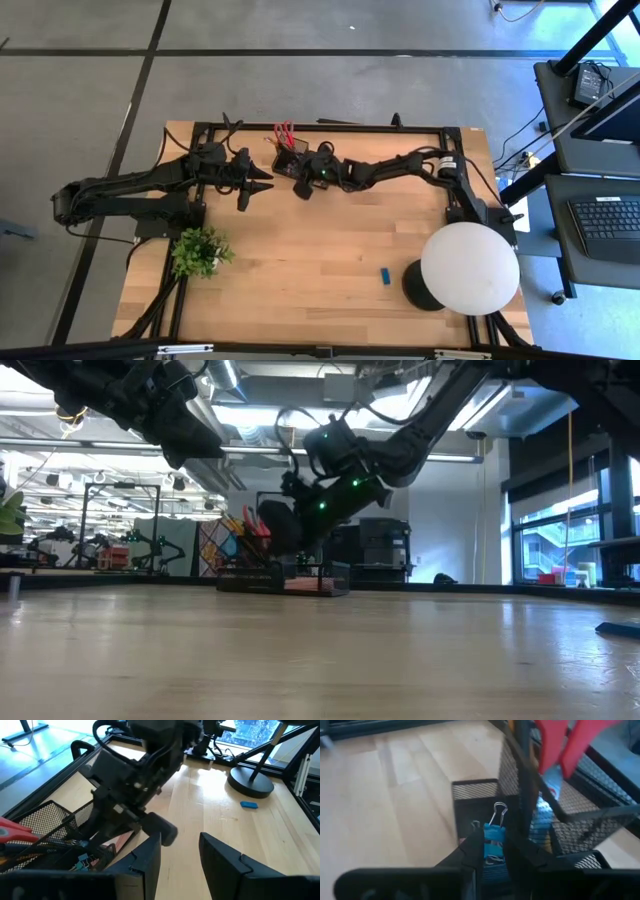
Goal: Pick and place office supplies into organizer
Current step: Put the blue binder clip into the black desk organizer
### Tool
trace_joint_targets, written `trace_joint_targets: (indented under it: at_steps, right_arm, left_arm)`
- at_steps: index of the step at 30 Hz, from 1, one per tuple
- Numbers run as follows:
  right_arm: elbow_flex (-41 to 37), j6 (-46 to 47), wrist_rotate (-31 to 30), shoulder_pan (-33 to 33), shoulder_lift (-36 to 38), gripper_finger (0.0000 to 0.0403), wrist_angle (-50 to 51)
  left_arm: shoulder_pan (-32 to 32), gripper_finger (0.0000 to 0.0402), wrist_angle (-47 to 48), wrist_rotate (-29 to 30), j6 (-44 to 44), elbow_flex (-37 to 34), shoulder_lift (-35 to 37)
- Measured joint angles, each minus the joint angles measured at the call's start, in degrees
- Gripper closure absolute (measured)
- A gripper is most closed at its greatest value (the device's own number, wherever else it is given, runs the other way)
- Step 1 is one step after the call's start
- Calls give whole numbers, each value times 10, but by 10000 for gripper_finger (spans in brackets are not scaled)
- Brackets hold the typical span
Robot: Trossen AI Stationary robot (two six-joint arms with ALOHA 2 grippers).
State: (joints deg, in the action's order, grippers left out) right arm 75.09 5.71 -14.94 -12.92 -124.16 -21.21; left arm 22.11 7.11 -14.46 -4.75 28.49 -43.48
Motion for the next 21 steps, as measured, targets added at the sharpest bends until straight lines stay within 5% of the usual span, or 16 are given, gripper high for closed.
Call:
trace_joint_targets:
  at_steps: [21]
  right_arm:
    - [0, 1, 0, -2, -5, 332, -4]
  left_arm:
    - [0, 274, 0, 0, 0, 0, 0]
